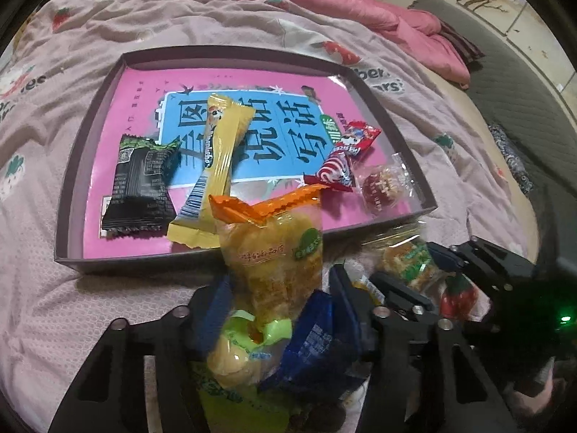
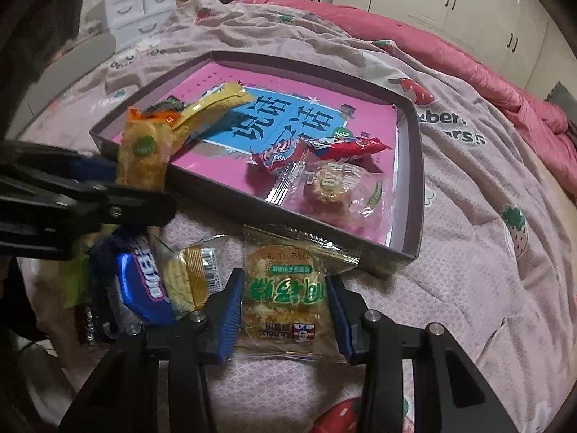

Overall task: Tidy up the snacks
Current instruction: 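Grasp the orange-topped yellow snack bag with the left tool while the right tool lifts the biscuit bag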

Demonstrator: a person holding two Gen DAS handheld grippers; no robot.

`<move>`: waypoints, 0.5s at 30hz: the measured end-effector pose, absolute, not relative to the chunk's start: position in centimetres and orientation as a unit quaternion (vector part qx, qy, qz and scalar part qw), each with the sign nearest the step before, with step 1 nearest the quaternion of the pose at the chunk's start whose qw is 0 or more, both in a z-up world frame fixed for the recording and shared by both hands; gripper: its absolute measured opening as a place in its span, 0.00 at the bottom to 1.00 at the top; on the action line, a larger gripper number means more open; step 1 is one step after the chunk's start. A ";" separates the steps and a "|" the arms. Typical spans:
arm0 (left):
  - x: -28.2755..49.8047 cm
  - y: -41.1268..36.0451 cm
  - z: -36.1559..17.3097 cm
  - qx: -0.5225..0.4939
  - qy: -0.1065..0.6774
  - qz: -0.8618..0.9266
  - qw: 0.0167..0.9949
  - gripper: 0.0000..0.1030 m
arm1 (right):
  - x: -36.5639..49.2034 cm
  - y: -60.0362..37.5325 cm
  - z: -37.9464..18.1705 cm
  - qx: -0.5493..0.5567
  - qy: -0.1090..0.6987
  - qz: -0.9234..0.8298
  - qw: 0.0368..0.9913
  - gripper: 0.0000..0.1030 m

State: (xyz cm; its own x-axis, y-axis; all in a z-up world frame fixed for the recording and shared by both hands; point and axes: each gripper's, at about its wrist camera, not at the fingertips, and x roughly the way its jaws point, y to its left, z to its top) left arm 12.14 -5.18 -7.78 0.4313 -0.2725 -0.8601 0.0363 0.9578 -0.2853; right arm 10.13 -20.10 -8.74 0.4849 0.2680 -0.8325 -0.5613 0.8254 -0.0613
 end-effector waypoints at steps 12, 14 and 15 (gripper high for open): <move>11.7 -4.5 -7.3 -0.123 0.514 -0.117 0.841 0.40 | 9.8 -21.8 -6.5 -0.091 0.423 0.258 0.864 0.43; 11.4 -4.1 -7.0 -0.131 0.511 -0.121 0.841 0.40 | 9.7 -21.8 -6.2 -0.088 0.419 0.259 0.866 0.43; 11.4 -4.0 -6.9 -0.135 0.510 -0.123 0.841 0.40 | 9.7 -21.8 -6.1 -0.086 0.416 0.260 0.867 0.43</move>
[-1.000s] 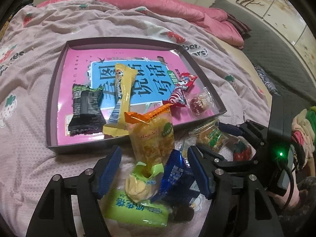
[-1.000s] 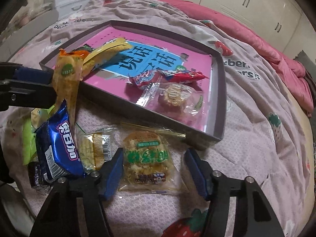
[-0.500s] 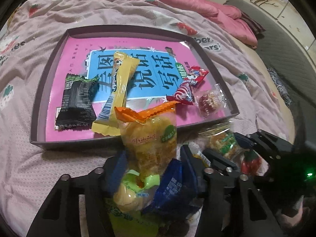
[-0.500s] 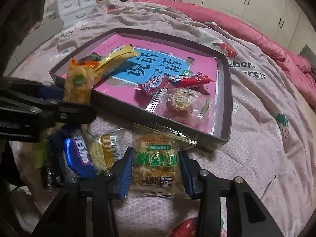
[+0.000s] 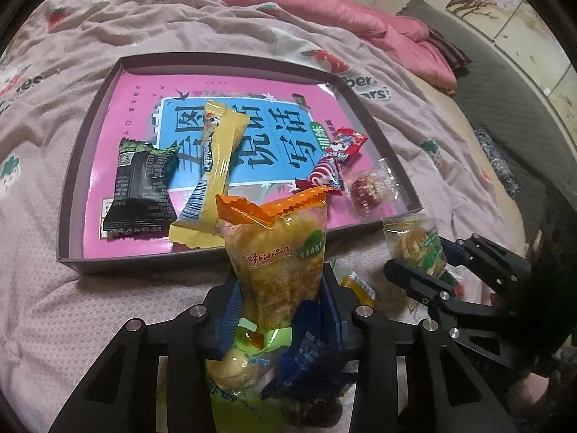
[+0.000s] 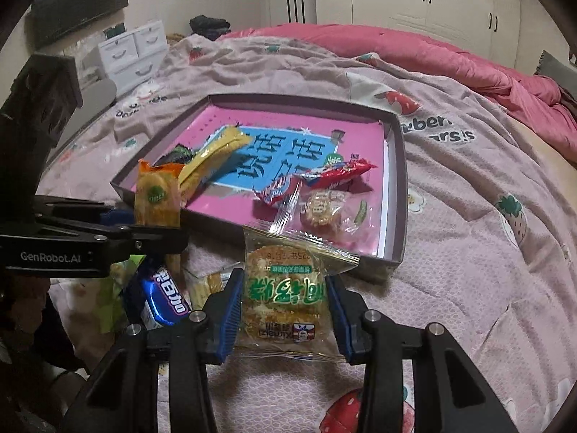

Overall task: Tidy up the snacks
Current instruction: 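Grasp the orange-topped yellow snack bag with the left tool while the right tool lifts the biscuit bag, then carry the orange-topped bag with the left tool while the right tool carries the biscuit bag over the tray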

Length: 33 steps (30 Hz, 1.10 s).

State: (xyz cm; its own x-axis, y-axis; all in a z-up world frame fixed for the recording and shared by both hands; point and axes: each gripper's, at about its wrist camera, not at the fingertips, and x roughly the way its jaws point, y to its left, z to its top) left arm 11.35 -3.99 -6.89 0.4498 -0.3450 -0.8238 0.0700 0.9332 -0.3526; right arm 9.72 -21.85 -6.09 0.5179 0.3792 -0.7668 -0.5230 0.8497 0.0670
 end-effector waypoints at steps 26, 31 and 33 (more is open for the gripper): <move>10.1 1.1 -2.0 -0.170 0.443 -0.102 0.874 0.40 | 8.8 -23.0 -3.0 -0.047 0.347 0.270 0.897 0.43; 10.3 2.8 -1.0 -0.177 0.424 -0.086 0.884 0.40 | 8.8 -23.1 -2.9 -0.046 0.343 0.266 0.899 0.43; 10.4 3.5 -0.7 -0.182 0.419 -0.079 0.886 0.40 | 8.8 -23.1 -2.7 -0.046 0.338 0.265 0.902 0.43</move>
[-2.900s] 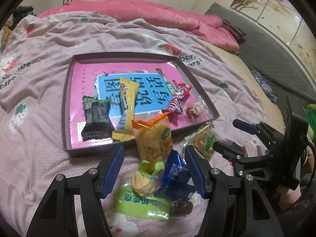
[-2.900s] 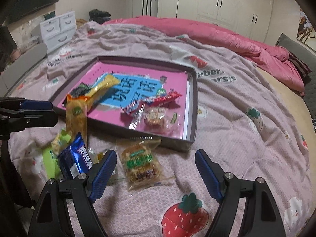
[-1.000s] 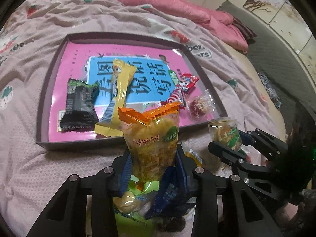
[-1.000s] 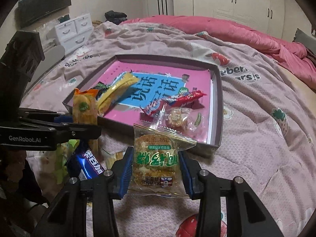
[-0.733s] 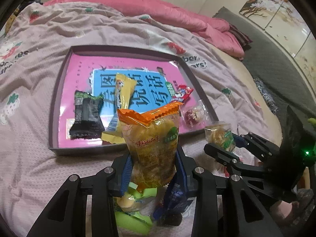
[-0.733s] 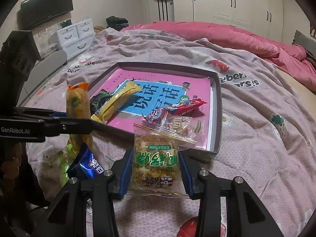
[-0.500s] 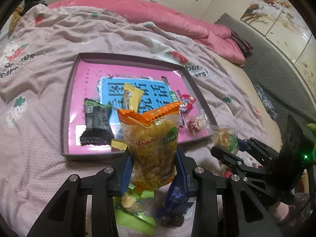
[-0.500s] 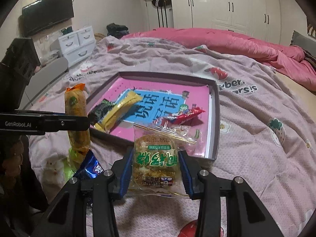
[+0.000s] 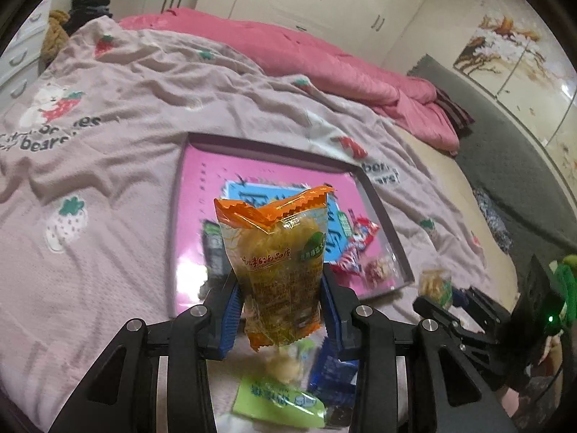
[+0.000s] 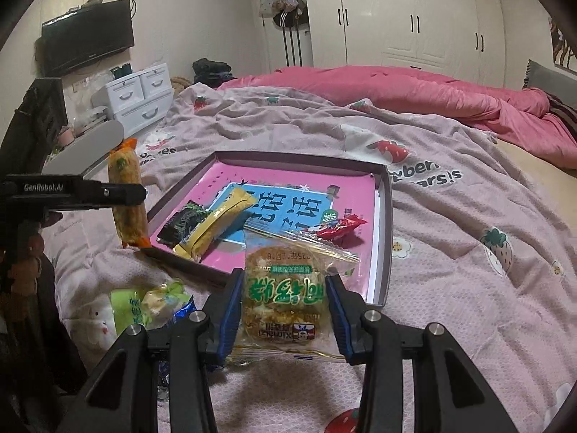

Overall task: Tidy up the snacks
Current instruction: 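Carry the orange-topped bag with the left tool while the right tool carries the biscuit bag over the tray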

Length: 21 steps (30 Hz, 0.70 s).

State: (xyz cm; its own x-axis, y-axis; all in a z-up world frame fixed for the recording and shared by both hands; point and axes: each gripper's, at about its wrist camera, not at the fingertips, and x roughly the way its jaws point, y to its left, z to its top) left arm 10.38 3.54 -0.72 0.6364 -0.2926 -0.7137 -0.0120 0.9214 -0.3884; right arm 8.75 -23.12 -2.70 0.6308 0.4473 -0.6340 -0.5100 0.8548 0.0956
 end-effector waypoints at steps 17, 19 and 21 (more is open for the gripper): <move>10.7 7.8 0.9 -0.193 0.382 -0.037 0.903 0.40 | 8.8 -23.4 -1.3 -0.011 0.295 0.263 0.918 0.43; 10.9 7.6 0.7 -0.187 0.385 -0.036 0.903 0.40 | 8.9 -23.4 -1.2 -0.007 0.290 0.262 0.921 0.43; 11.0 7.4 0.5 -0.184 0.386 -0.037 0.903 0.40 | 9.2 -23.3 -1.3 -0.002 0.288 0.261 0.921 0.43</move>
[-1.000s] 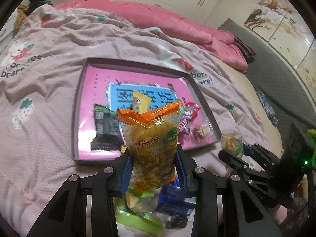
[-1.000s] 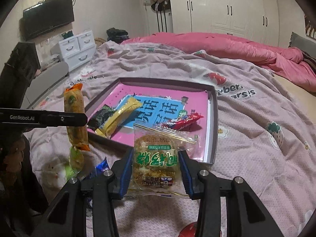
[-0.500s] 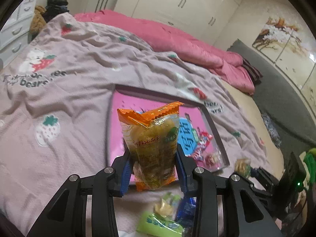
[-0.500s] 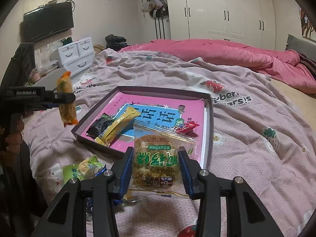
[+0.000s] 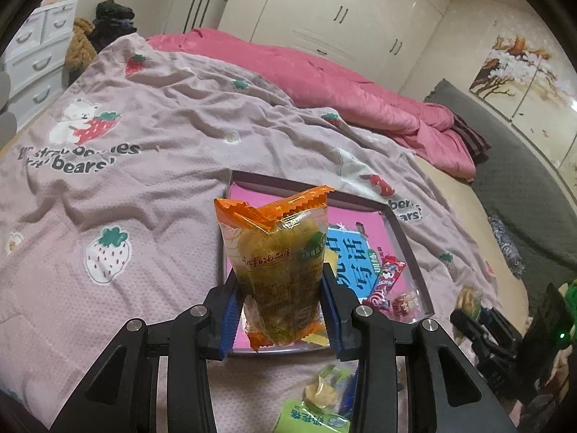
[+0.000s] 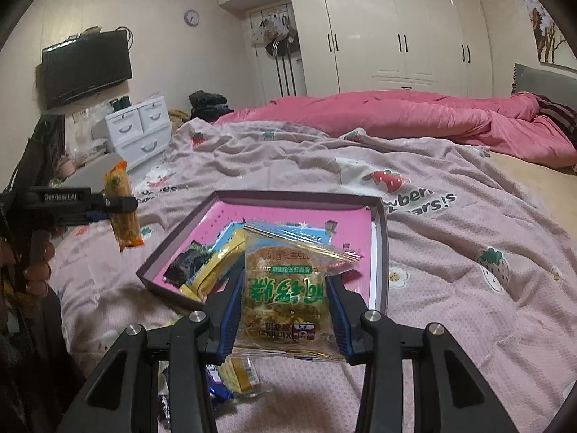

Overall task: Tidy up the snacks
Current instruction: 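Carry the orange-topped bag with the left tool while the right tool carries the biscuit bag over the tray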

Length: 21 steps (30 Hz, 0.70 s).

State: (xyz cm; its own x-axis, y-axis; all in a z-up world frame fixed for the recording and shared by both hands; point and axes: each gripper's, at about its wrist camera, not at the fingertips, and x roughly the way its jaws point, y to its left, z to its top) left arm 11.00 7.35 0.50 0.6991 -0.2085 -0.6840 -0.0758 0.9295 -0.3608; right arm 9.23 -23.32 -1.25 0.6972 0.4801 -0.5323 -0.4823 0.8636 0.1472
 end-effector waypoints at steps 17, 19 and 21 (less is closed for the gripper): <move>12.9 3.7 -2.6 -0.137 0.423 -0.050 0.894 0.40 | 10.1 -21.5 -1.5 -0.011 0.281 0.273 0.920 0.43; 13.2 3.2 -3.0 -0.127 0.427 -0.051 0.894 0.40 | 10.3 -21.5 -1.5 -0.010 0.280 0.272 0.920 0.43; 13.4 2.8 -3.2 -0.117 0.430 -0.049 0.894 0.40 | 10.5 -21.6 -1.5 -0.009 0.279 0.271 0.921 0.43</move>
State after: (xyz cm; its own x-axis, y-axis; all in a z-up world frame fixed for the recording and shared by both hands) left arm 13.38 2.82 -3.21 0.6253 -0.1880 -0.7574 -0.0138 0.9677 -0.2517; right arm 10.51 -21.56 -1.51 0.6971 0.4943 -0.5194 -0.5046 0.8528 0.1343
